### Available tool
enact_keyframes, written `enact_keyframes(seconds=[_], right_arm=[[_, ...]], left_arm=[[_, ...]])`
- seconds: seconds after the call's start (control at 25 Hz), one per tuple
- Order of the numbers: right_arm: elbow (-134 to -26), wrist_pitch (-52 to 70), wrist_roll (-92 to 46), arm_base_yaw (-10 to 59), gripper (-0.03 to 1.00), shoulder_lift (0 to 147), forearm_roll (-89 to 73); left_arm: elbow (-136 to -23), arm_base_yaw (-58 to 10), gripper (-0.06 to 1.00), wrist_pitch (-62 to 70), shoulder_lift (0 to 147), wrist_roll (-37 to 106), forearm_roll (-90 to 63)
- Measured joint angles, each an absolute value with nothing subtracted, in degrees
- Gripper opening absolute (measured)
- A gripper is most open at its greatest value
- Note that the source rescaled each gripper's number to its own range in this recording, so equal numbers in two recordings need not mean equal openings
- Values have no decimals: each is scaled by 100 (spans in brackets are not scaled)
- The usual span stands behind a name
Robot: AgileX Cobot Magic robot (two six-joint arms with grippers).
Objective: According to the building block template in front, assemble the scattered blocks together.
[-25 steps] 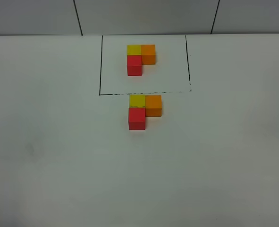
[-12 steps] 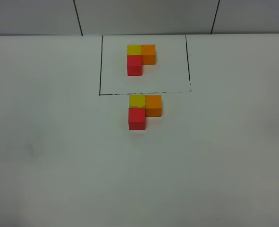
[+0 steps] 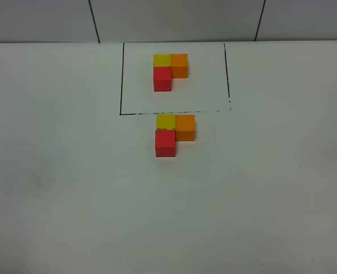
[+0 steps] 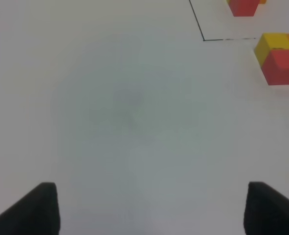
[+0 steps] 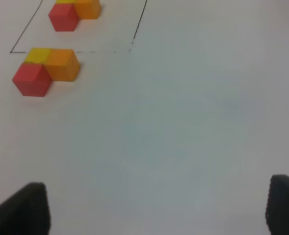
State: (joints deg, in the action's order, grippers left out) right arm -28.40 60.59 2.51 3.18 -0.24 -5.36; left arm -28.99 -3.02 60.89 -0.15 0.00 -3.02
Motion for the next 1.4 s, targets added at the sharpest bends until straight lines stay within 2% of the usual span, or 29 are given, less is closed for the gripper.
enact_keyframes(seconds=[1.4], right_arm=[[-2815, 6058, 341, 114, 77, -24, -460]], left_arm=[[-2899, -302, 62, 6089, -15, 0, -302]])
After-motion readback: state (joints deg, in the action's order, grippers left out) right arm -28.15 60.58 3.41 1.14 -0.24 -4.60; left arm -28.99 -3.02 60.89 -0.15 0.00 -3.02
